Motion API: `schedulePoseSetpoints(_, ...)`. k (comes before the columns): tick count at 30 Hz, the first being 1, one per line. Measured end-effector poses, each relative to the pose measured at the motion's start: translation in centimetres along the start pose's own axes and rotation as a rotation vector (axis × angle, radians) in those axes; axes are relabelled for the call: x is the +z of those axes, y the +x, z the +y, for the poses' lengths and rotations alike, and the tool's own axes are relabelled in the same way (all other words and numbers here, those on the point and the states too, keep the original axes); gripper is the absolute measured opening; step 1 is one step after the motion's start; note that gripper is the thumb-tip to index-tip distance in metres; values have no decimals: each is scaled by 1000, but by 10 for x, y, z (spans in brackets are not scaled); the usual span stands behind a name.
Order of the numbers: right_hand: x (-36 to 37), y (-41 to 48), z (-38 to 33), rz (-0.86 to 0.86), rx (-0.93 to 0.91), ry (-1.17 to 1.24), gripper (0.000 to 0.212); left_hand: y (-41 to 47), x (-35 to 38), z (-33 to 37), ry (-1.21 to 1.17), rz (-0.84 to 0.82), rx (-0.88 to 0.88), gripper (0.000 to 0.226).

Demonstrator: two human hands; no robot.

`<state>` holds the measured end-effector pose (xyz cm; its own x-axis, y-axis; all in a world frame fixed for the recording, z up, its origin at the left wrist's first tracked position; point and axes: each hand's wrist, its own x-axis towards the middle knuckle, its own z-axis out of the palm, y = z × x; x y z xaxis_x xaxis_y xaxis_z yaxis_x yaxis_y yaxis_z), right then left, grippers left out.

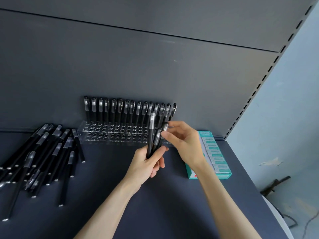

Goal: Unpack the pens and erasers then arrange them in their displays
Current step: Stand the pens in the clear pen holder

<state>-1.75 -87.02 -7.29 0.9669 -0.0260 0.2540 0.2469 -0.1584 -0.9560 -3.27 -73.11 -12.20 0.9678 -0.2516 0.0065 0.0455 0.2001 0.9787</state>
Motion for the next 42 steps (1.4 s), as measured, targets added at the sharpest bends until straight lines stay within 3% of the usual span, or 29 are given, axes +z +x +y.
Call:
schedulePoseSetpoints(2,0,-1,-3,38,-27,44,18,-1,1,0,29,1,11,23)
schedulePoseSetpoints(8,-24,15,-21,378,-155,78,27,1,-1,-1,11,107,-43,27)
schedulePoseSetpoints(18,-12,12,-11,122,-77,166,28,1,0,3,-29,89,-22,17)
schedulePoseSetpoints(22,-12,16,-9,181,-85,52,34,1,1,4,-13,107,-10,12)
schedulePoseSetpoints(29,-33,43,-23,497,-260,-64,35,2,1,1,-26,142,-14,26)
schedulePoseSetpoints(42,-26,60,5,405,-339,-350,33,2,0,0,35,146,17,29)
